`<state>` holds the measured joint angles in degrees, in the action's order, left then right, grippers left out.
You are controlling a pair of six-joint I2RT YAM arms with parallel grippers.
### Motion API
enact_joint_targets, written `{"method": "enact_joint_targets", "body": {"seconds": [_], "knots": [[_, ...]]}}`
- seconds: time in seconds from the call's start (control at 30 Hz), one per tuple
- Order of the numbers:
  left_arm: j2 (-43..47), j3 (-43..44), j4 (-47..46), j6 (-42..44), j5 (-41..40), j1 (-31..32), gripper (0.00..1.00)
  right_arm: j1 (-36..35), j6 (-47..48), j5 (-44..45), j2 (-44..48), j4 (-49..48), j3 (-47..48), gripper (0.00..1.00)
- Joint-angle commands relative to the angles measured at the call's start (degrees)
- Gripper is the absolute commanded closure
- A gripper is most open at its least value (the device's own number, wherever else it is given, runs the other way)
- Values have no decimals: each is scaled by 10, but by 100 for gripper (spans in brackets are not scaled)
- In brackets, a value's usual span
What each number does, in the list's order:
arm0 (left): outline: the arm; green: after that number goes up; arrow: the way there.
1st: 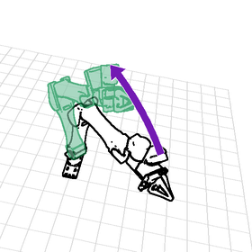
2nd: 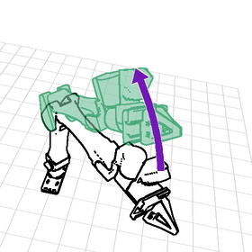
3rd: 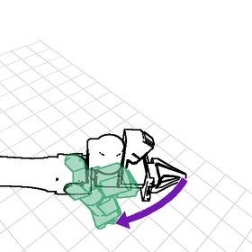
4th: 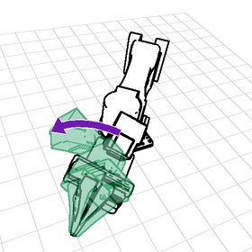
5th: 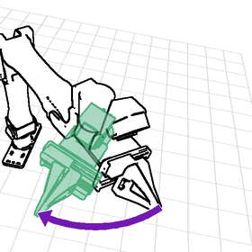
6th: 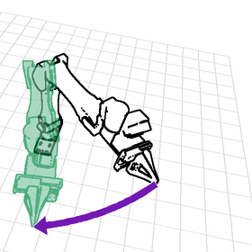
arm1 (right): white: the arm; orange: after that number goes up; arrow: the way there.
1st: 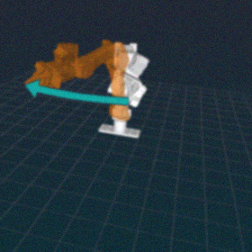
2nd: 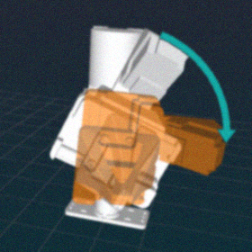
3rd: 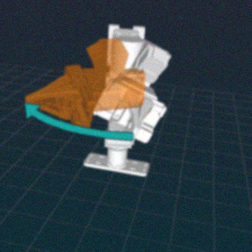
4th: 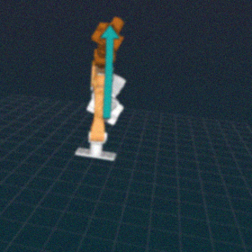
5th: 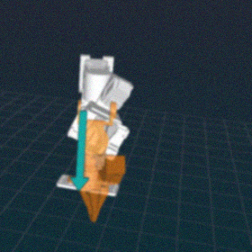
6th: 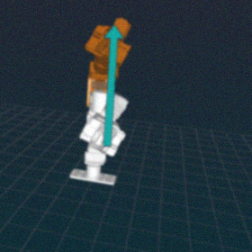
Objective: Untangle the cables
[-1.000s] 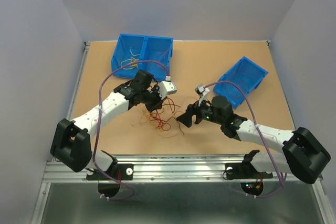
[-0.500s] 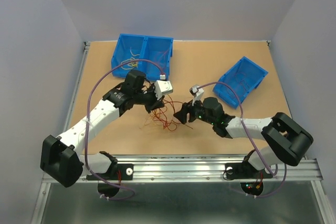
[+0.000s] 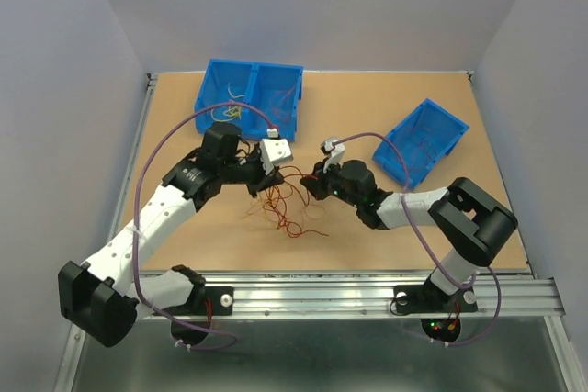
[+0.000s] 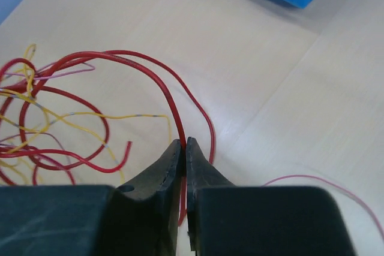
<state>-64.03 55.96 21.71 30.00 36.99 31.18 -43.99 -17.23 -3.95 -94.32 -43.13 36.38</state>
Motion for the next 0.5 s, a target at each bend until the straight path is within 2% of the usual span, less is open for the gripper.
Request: {"method": "enact_joint_targets", "body": {"seconds": [0.0,0.07,0.1,0.17,0.33,0.4,0.47], "knots": [[65,62,-27,-44,-40,-58,100,-5,-5,100,29,-45,-9,99],[89,81,-46,-85,-79,-92,100,-4,-13,143,78,-36,-45,99],[108,105,-58,-96,-124,-121,100,-4,-15,172,98,-16,-53,100],[122,135,-64,-109,-182,-138,100,-5,-17,191,128,13,-69,100],[144,221,-97,-135,-410,-146,100,-4,-40,268,193,102,-101,99],[157,224,-115,-134,-479,-146,100,-4,-60,305,209,109,-116,99],[167,219,-135,-133,-507,-147,100,-4,-85,331,242,118,-136,100]]}}
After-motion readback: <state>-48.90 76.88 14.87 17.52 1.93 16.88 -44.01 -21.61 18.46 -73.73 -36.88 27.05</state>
